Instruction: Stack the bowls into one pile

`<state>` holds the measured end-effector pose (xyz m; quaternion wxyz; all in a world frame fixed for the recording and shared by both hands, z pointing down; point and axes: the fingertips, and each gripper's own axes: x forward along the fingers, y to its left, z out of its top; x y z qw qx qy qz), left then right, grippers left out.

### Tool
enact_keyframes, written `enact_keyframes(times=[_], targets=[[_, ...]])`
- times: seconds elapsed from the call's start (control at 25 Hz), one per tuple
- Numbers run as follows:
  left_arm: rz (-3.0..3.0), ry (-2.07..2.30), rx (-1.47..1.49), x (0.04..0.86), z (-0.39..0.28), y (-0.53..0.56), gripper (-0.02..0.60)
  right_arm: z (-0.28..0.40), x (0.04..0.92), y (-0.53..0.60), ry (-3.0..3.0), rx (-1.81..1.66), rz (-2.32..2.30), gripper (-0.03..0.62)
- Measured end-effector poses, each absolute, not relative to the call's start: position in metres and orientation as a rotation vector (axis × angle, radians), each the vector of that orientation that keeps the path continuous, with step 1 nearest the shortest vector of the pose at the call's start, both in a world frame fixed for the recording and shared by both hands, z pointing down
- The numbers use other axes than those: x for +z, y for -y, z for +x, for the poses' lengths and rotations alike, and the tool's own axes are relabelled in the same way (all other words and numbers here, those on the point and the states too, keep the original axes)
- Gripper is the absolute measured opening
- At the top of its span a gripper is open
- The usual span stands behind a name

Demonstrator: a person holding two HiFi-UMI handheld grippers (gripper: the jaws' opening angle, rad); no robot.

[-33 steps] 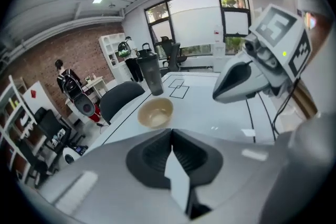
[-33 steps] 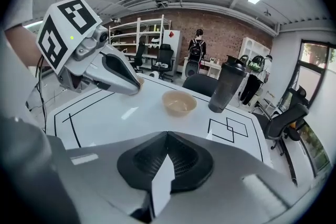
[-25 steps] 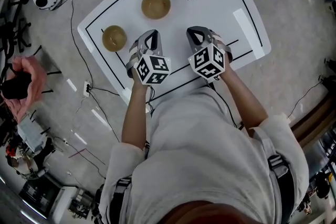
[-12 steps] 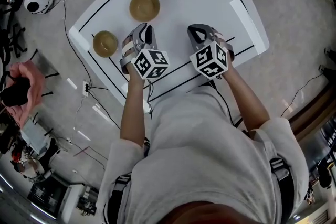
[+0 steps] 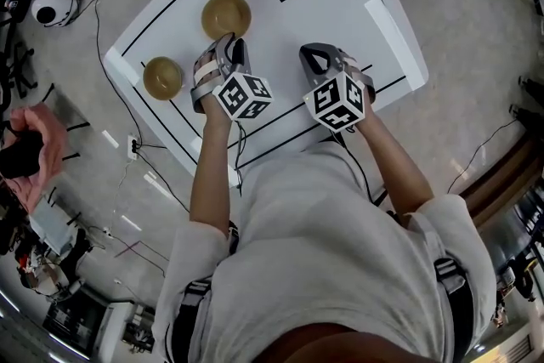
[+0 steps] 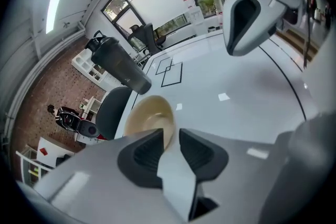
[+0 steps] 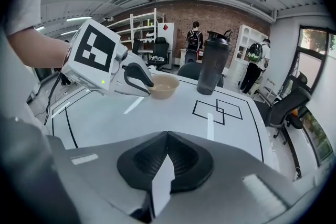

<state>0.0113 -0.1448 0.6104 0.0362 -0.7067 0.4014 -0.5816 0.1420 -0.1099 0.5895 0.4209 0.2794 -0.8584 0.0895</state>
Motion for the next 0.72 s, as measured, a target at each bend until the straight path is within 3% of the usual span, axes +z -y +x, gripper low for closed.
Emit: enact_keyframes(times=[0.36,0.72], targets=[[-2.125,-1.204,-1.796,0.608,0.007,0.149,0.029,0.139,0.587,0.114,2.141,0.216,0.699,0.000],[-2.081,-1.227,-1.789,0.590,-0.005,0.137,0.032,0.118,0.581,0.106,2.164,0.190,0.666,-0.002]])
